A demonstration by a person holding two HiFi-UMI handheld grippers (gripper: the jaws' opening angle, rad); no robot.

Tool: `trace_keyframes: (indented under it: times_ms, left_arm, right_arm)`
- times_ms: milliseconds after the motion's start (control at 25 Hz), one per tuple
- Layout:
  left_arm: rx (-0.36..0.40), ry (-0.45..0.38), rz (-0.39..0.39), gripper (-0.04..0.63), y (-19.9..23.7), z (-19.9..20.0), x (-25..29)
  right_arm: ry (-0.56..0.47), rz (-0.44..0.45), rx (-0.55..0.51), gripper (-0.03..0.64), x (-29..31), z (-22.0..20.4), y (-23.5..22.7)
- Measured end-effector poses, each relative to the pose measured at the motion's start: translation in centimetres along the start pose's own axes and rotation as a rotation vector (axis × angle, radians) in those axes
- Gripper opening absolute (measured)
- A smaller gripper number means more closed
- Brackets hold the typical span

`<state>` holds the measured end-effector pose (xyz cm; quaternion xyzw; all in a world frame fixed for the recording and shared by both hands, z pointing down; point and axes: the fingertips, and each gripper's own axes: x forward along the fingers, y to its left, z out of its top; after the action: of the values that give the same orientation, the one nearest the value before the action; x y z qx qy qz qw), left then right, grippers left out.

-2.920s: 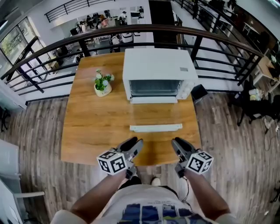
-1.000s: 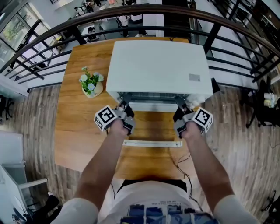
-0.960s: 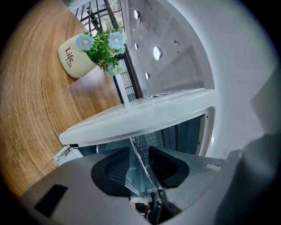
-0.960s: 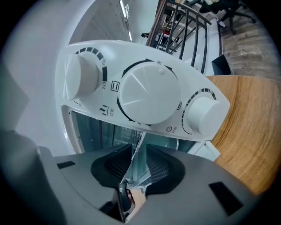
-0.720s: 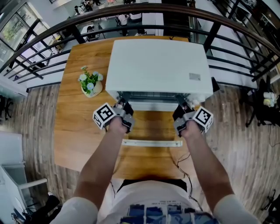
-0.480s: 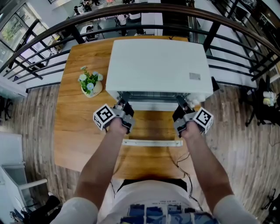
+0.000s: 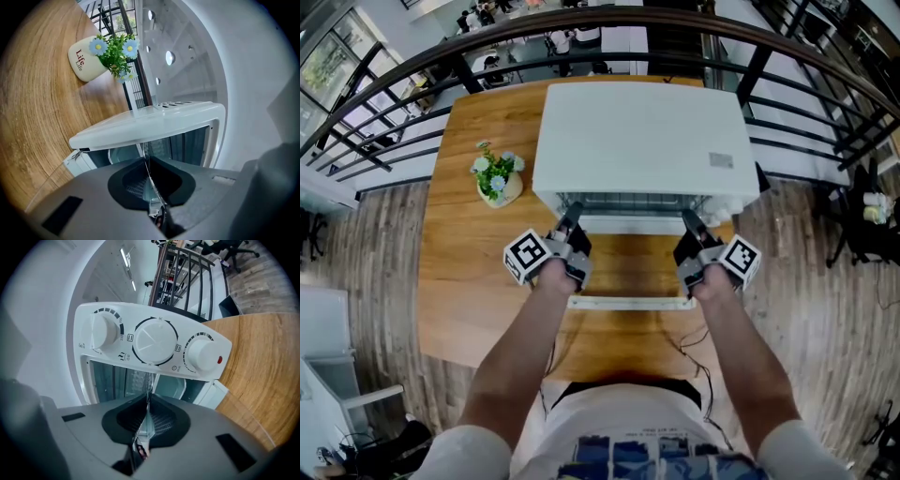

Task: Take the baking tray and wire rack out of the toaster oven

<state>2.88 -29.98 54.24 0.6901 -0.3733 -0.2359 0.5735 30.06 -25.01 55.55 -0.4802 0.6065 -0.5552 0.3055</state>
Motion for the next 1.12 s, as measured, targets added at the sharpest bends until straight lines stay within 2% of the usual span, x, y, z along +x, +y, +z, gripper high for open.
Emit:
trace_keyframes:
  times_ms: [800, 1120]
  left_arm:
    - [-0.006, 0.025, -0.004, 0.008, -0.2, -2.0, -3.8]
    - [-0.014, 0.031, -0.007, 0.008, -0.3, -2.9, -5.3]
  right_arm:
    - [-0.014, 0.017, 0.0, 0.012, -3.8, -2.1, 0.0]
    - [-0.009, -0.004, -0.002, 0.013, -5.5, -3.1, -0.2]
